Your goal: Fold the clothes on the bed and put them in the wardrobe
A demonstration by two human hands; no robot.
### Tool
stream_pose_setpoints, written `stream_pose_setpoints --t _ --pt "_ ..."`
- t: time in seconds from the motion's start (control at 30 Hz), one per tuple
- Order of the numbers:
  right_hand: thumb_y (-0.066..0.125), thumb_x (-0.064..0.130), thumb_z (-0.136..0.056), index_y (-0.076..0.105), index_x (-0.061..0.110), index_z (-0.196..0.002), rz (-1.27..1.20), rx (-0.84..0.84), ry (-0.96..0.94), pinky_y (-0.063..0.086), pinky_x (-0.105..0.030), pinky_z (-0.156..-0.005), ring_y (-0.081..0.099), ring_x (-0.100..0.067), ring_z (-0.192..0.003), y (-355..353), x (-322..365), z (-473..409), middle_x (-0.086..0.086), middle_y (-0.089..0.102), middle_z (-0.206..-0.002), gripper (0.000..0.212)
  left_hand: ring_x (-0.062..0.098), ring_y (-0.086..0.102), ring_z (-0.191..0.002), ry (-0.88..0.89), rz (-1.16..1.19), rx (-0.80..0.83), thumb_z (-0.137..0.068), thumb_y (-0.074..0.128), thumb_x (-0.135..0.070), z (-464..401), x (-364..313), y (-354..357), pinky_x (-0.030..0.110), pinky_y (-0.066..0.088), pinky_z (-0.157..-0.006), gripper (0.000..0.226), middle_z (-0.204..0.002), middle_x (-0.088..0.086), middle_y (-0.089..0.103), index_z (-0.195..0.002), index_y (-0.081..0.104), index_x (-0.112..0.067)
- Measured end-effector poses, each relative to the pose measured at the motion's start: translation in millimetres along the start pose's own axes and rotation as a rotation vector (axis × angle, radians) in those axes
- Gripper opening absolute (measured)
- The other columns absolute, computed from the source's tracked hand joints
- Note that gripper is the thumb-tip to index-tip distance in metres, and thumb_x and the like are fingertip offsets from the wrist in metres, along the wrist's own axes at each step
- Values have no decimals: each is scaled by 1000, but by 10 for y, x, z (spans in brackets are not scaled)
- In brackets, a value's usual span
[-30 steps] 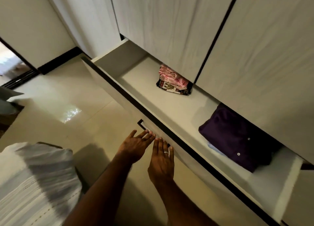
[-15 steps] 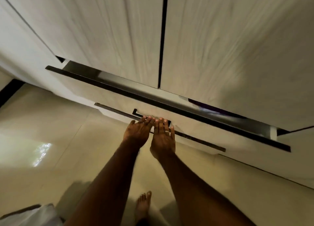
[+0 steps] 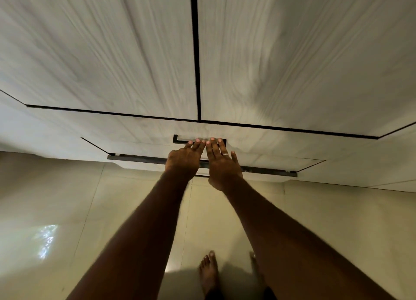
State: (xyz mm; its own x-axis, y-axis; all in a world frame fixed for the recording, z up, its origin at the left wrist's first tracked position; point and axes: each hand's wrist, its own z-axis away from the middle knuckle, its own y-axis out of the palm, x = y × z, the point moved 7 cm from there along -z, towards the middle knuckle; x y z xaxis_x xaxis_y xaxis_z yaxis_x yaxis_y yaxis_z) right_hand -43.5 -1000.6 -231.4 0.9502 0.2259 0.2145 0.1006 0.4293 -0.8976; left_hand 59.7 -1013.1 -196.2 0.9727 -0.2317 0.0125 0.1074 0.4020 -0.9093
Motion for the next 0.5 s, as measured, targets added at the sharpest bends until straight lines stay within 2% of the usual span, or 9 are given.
stream_pose_setpoints --t 0.23,0.43,0.5 --pt "57 18 -95 -17 19 -159 21 -11 6 8 -50 -125 -21 -23 -153 42 -39 -70 -2 -23 -166 97 26 28 -151 18 7 2 -108 29 -17 -46 27 29 46 42 -107 63 -169 2 -2 -162 -3 -24" --pt "61 19 -93 -16 17 -159 30 4 -1 11 -50 -124 -19 -25 -153 18 -41 -59 -3 -23 -166 101 26 28 -151 5 30 -30 -107 39 -21 -54 36 67 46 43 -106 69 -169 3 -2 -162 -3 -23" --pt "63 22 -92 -15 17 -159 43 14 -20 13 -51 -123 -18 -25 -154 16 -36 -43 -3 -22 -167 103 25 23 -153 4 64 -26 -105 45 -20 -43 31 123 48 43 -106 75 -169 1 -5 -162 -5 -24"
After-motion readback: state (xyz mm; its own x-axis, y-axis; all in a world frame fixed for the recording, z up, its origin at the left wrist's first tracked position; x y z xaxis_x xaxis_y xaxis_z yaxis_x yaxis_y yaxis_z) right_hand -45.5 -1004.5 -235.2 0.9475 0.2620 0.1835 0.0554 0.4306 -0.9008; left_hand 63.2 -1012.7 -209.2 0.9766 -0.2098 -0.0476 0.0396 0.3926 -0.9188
